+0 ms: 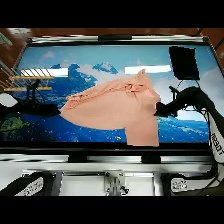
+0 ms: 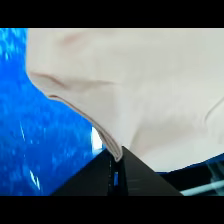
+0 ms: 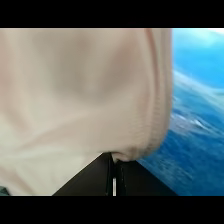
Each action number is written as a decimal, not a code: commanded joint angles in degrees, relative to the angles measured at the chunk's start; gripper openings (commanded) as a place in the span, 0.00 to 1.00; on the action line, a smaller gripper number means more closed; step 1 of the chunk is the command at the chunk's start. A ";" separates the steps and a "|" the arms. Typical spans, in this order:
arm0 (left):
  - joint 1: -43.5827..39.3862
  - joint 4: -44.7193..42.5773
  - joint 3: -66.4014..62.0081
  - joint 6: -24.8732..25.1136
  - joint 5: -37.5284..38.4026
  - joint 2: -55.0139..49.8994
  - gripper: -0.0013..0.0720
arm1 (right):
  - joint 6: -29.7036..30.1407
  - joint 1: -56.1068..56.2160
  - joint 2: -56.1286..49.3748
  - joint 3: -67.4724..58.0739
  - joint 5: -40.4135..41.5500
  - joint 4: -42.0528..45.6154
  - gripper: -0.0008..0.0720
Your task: Fold the shirts.
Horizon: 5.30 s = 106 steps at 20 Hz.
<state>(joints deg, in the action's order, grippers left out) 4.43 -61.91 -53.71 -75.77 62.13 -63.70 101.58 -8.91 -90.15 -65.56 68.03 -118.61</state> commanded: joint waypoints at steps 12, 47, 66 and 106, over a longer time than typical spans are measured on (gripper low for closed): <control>-0.04 -2.95 -55.93 1.55 -4.74 23.45 0.07 | 4.94 0.92 53.42 -37.22 -17.77 5.92 0.09; 8.57 6.21 -29.18 -6.60 20.70 -28.72 0.74 | -13.35 3.50 1.90 -18.88 0.11 15.78 0.85; 20.52 1.92 23.74 7.76 11.72 -3.96 0.77 | -6.80 -10.86 16.44 -4.42 16.65 10.97 0.84; 8.87 8.11 -29.05 2.40 10.71 4.57 0.07 | 10.38 -4.48 37.83 -10.08 -11.23 -2.23 0.09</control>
<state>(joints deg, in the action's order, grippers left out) 13.28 -54.17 -66.22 -72.86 73.95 -61.69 110.26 -13.45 -61.80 -64.10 64.40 -119.59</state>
